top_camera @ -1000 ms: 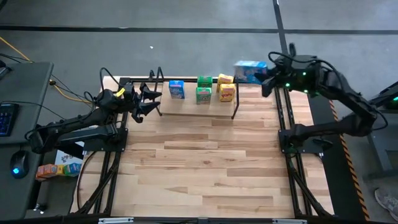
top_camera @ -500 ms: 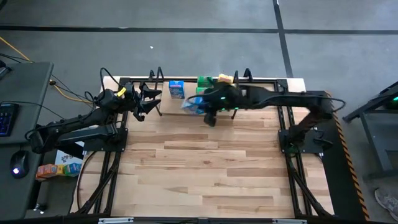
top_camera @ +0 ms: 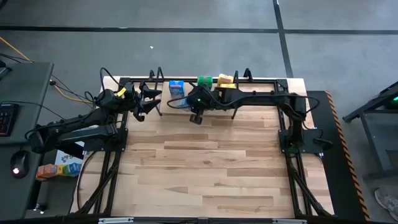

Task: Stack cereal on shelf
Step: Put the blue cereal box on the shelf aligned with the other blue cereal box

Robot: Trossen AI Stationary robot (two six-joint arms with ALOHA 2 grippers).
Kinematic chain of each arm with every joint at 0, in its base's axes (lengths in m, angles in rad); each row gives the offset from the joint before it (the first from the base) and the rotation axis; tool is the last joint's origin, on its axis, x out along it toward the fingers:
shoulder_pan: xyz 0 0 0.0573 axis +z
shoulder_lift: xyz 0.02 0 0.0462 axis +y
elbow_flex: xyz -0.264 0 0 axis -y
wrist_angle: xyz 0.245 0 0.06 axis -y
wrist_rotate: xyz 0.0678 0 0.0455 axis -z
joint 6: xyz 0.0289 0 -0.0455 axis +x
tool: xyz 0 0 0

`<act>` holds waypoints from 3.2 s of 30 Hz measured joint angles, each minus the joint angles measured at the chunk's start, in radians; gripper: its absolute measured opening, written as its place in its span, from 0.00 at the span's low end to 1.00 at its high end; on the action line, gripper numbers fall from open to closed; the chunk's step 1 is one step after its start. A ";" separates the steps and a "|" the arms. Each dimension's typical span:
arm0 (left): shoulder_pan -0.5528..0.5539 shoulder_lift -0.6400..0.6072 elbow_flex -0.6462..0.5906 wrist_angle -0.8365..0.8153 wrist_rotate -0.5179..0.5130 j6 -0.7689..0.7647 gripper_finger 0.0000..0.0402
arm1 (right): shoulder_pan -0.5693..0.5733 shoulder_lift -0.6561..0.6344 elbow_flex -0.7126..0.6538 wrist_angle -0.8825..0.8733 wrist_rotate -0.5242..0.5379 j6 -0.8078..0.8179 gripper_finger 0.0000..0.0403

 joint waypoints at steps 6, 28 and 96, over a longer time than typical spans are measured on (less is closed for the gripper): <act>0.000 0.000 0.000 -0.013 0.000 0.001 0.56 | -0.033 0.010 0.000 -0.052 0.000 0.006 0.26; 0.000 0.000 0.000 -0.018 -0.002 0.001 0.56 | -0.070 0.030 -0.001 -0.094 -0.119 0.046 0.27; 0.000 0.005 0.000 -0.059 -0.073 0.036 0.56 | -0.048 -0.113 -0.565 0.677 -0.056 0.070 0.00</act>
